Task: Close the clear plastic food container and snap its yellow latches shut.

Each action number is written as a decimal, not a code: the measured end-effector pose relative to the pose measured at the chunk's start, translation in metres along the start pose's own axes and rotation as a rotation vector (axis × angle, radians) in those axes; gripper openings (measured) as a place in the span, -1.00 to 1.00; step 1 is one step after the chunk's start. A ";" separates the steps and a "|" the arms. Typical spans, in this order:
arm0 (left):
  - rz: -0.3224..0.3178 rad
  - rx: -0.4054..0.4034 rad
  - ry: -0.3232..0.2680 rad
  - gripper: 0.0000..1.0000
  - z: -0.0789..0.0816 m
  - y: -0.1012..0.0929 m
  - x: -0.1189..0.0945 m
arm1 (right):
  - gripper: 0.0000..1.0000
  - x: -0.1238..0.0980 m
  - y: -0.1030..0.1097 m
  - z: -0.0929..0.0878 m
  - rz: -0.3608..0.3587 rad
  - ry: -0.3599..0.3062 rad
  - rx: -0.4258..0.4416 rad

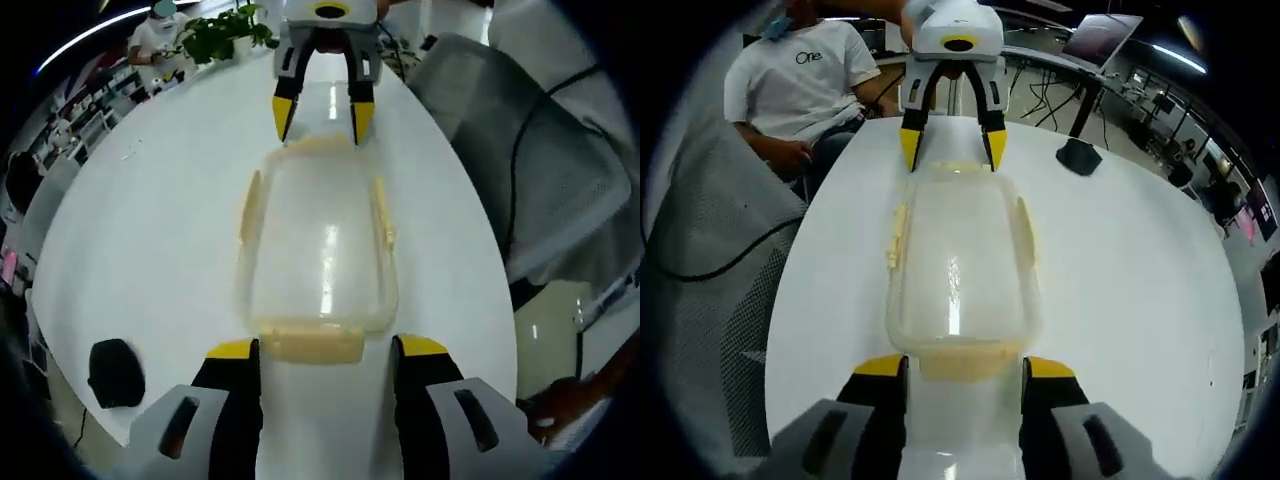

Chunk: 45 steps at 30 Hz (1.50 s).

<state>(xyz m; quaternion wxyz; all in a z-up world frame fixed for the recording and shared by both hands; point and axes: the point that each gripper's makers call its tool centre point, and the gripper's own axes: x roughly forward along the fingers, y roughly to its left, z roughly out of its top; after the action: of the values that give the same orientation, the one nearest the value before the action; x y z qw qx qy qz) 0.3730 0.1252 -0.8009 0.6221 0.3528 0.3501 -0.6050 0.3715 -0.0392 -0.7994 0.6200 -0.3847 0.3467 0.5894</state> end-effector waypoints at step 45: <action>0.007 0.033 0.031 -0.26 0.013 -0.005 -0.026 | -0.28 -0.018 0.007 0.015 0.046 -0.012 -0.037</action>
<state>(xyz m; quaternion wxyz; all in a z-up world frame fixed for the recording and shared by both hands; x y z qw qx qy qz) 0.3673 0.1268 -0.7723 0.6127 0.3735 0.3487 -0.6029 0.3626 -0.0346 -0.7769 0.6010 -0.3844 0.3410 0.6121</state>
